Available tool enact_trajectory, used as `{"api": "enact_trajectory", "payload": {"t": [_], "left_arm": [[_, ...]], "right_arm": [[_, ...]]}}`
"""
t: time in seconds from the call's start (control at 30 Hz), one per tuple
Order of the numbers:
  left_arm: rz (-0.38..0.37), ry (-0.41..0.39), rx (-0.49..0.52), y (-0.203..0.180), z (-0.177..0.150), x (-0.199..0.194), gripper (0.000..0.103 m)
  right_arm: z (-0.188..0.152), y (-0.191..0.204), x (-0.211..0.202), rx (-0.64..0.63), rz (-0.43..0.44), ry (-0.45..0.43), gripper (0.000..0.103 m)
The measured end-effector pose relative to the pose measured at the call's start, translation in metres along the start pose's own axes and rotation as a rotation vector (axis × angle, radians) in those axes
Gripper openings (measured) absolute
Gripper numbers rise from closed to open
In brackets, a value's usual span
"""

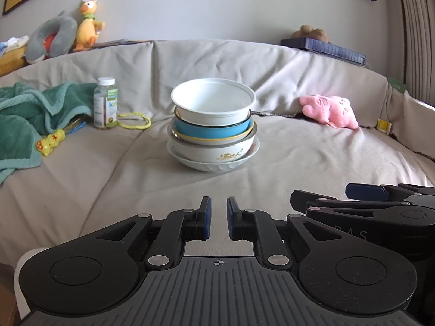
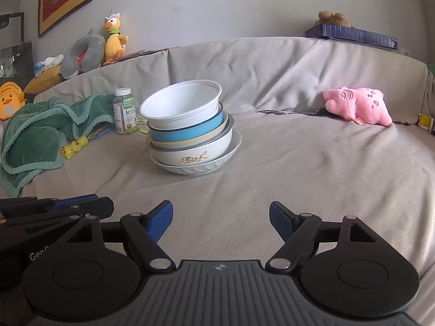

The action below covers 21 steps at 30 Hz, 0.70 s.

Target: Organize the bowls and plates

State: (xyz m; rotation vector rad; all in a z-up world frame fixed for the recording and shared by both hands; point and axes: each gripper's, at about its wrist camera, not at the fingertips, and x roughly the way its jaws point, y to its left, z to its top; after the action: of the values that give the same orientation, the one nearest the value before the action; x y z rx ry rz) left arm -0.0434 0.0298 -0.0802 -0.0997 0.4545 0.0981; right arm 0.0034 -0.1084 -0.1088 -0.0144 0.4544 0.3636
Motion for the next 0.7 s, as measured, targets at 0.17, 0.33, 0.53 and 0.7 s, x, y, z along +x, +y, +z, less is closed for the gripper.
{"api": "enact_trajectory", "payload": {"t": [0.17, 0.33, 0.53, 0.7], "left_arm": [[0.000, 0.000, -0.001, 0.0005, -0.0005, -0.0002, 0.013], [0.001, -0.001, -0.001, 0.0003, -0.0008, -0.0007, 0.013], [0.004, -0.001, -0.002, 0.0003, -0.0010, -0.0008, 0.013], [0.003, -0.001, -0.003, 0.0004, -0.0011, -0.0007, 0.013]], "right_arm": [[-0.0004, 0.0003, -0.0004, -0.001, 0.002, 0.003, 0.079], [-0.0005, 0.0004, 0.0000, -0.003, 0.003, 0.005, 0.079], [-0.0005, 0.0007, -0.0001, -0.002, 0.004, 0.006, 0.079], [-0.0004, 0.0008, -0.0001, -0.003, 0.004, 0.005, 0.079]]}}
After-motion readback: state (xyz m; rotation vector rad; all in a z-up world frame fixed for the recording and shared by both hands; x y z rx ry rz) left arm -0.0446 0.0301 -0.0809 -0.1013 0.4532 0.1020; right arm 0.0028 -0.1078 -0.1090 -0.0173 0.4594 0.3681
